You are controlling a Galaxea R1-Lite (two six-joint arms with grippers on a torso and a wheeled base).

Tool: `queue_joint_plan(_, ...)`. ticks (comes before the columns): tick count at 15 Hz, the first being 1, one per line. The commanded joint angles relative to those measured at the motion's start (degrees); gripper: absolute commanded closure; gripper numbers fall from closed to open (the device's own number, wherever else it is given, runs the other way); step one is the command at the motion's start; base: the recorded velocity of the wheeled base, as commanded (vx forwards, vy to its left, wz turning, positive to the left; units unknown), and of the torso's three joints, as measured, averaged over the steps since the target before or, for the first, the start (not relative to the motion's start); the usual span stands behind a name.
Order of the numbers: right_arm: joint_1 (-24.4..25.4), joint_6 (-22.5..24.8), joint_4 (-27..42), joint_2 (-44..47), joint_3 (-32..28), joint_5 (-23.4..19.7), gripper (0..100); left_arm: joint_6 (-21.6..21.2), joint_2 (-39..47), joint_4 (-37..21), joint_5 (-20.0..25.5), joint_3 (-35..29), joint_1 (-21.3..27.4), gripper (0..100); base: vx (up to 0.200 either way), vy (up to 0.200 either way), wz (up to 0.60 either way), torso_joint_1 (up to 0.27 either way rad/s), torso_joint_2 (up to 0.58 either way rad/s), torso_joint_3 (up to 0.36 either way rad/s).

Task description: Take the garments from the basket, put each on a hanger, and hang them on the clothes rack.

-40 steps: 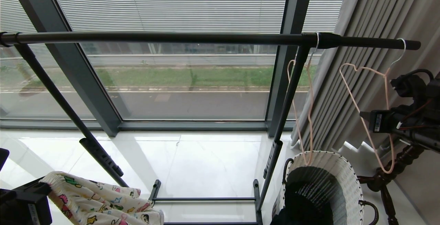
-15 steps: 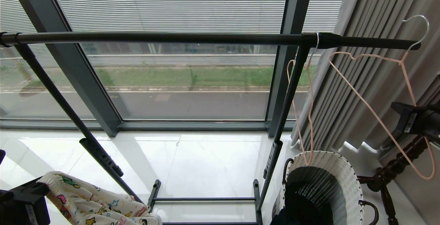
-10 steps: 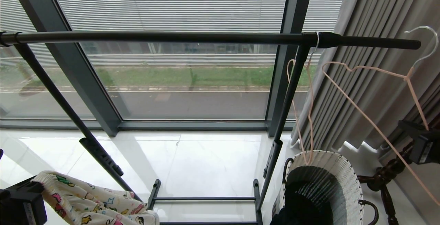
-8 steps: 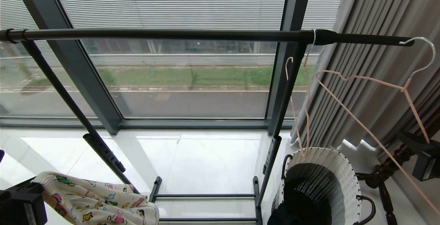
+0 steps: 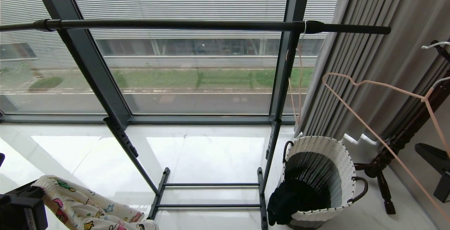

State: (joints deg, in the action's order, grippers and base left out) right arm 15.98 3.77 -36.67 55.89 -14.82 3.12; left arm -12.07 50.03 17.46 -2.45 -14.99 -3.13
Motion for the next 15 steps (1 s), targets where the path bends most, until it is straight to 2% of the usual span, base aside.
queue_joint_plan(1,0.1,0.01,-0.07,-0.08,-1.08,-0.04,100,-0.06,0.07,0.03,-0.01,-0.03,-0.03,100,-0.2,0.0,0.0,0.002,0.0,0.002)
queue_joint_plan(3,1.77,0.01,0.02,0.27,-4.69,-0.31,100,0.03,0.07,0.03,-0.01,-0.03,0.14,100,0.0,0.0,0.0,0.0,0.0,0.0)
queue_joint_plan(5,7.22,0.1,1.07,1.24,-8.64,-0.57,100,0.12,0.07,0.03,0.17,-0.74,0.94,100,0.0,0.0,0.0,0.0,0.0,0.0)
queue_joint_plan(7,14.16,0.72,3.53,2.99,-11.72,-1.45,100,0.47,1.47,0.03,0.17,-3.64,5.68,100,0.0,0.0,0.0,0.0,0.0,0.0)
queue_joint_plan(9,19.53,3.35,3.71,5.72,-11.98,-3.47,100,1.08,5.52,0.12,0.08,-8.82,8.67,100,0.0,0.0,0.0,0.0,0.0,0.0)
queue_joint_plan(12,26.65,4.32,3.71,9.5,-11.37,-5.49,100,6.18,13.6,3.55,-1.15,-20.25,12.63,100,0.0,0.0,0.0,0.0,0.0,0.0)
queue_joint_plan(14,29.98,4.32,3.71,11.87,-9.79,-5.41,100,9.34,17.56,3.55,-4.67,-26.31,16.23,100,0.0,0.0,0.0,0.0,0.0,0.0)
queue_joint_plan(15,33.15,4.06,3.62,13.36,-9.7,-5.32,100,12.77,20.37,3.55,-8.01,-29.48,20.27,100,0.0,0.0,0.0,0.0,0.0,0.0)
